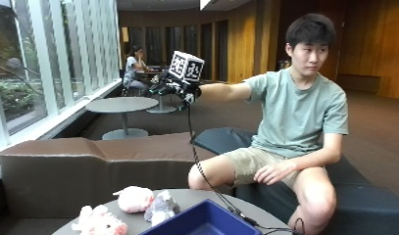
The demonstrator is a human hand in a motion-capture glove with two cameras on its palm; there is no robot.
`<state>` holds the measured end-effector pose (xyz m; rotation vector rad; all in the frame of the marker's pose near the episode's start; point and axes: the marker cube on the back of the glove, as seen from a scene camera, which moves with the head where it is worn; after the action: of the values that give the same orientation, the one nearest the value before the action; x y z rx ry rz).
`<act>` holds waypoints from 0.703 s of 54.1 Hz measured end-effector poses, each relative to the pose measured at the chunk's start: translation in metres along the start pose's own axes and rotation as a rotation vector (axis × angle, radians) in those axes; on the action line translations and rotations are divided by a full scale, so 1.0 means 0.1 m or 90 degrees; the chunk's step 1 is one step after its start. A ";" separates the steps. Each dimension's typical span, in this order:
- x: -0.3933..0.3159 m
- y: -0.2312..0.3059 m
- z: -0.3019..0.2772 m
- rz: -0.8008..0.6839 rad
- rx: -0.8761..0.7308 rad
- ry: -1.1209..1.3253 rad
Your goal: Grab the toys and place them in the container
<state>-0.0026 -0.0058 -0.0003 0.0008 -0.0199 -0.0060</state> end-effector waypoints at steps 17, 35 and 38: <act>0.06 -0.17 -0.07 0.005 -0.024 -0.094; 0.03 -0.41 0.03 -0.027 -0.082 -0.135; 0.01 -0.47 0.07 -0.039 -0.107 -0.145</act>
<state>-0.0018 -0.0525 0.0067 -0.1672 -0.2478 -0.0684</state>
